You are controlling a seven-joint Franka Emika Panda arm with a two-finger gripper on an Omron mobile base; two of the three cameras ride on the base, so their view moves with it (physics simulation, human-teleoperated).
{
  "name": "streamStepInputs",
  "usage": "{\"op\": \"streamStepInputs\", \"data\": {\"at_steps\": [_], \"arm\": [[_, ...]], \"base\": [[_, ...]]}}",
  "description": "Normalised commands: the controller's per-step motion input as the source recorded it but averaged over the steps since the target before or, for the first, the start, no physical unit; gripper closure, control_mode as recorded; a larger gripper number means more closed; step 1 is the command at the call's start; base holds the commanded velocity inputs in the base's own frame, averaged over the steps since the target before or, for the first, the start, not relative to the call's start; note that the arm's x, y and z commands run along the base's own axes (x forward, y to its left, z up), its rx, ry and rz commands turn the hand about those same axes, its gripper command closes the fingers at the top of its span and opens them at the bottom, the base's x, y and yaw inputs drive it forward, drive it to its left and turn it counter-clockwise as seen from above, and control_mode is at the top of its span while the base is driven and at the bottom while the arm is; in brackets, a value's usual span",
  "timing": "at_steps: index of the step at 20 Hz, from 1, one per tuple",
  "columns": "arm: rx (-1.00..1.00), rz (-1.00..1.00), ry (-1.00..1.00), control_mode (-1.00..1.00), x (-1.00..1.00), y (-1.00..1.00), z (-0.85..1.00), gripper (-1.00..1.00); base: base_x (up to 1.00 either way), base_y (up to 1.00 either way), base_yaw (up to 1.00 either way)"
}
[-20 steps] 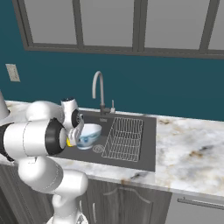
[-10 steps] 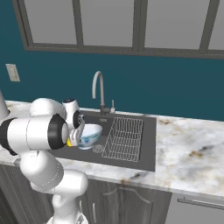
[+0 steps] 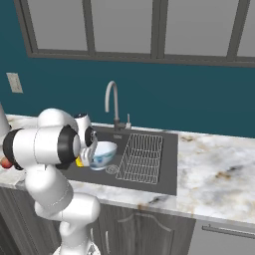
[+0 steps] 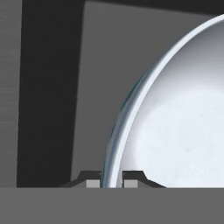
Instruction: Remove the pear and peach from the sink. Then move the bowl and cup from the counter to the sink for washing.
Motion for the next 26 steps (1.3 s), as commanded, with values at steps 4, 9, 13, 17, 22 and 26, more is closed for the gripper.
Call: {"op": "streamStepInputs", "data": {"at_steps": [4,9,13,17,22,26], "arm": [[0.00,0.00,0.00,-1.00,0.12,0.00,-0.09,1.00],[0.00,0.00,-0.01,-1.00,0.12,0.00,-0.07,1.00],[0.00,0.00,0.00,-1.00,0.13,0.00,-0.08,1.00],[0.00,0.00,0.00,-1.00,0.14,0.00,-0.09,1.00],[0.00,0.00,0.00,-1.00,0.13,0.00,-0.10,1.00],[0.00,0.00,-0.01,-1.00,0.14,0.00,-0.09,1.00]], "base": [[0.00,0.00,0.00],[0.00,0.00,0.00],[0.00,0.00,0.00],[0.00,0.00,0.00],[0.00,0.00,0.00],[0.00,0.00,0.00]]}}
